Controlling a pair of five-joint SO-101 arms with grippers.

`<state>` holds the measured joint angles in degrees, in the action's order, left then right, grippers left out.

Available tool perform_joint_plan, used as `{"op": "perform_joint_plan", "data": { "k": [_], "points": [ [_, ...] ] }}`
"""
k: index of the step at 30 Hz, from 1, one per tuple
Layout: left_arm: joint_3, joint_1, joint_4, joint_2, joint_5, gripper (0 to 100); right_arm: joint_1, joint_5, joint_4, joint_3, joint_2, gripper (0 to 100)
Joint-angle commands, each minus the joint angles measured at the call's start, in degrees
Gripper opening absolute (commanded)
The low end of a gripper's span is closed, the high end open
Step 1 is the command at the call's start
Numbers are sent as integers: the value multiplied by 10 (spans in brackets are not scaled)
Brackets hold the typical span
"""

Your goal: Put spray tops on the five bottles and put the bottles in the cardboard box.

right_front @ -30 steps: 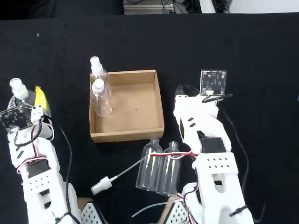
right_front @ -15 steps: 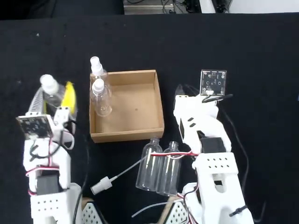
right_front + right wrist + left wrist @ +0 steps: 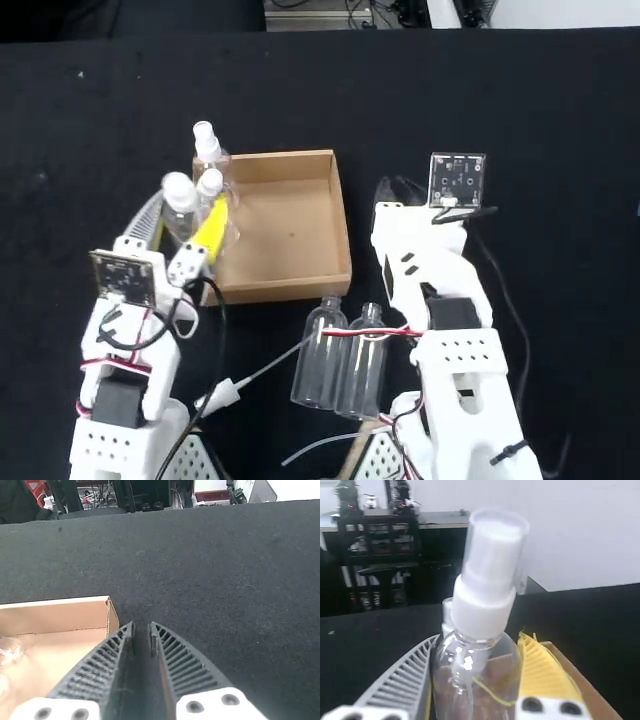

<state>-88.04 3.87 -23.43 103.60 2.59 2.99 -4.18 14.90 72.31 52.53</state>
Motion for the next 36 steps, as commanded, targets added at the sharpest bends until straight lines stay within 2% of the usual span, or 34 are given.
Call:
{"op": "perform_joint_plan", "data": {
  "k": [1,5,8,11,19,29,33,36],
  "points": [
    [-19,50,4,8,-7,29,-7,4,-17,0,7,31],
    [-95,52,109,5,-1,29,-7,4,-17,0,7,31],
    [-94,57,124,4,-6,29,-7,4,-17,0,7,31],
    [-94,52,115,-1,-6,29,-7,4,-17,0,7,31],
    [-94,52,18,3,-6,29,-7,4,-18,0,7,31],
    [-94,45,16,-1,-8,29,-7,4,-18,0,7,31],
    [-94,19,16,-1,-45,29,-7,4,-18,0,7,31],
    [-94,13,16,-2,-46,29,-7,4,-18,0,7,31]
  ]
}}
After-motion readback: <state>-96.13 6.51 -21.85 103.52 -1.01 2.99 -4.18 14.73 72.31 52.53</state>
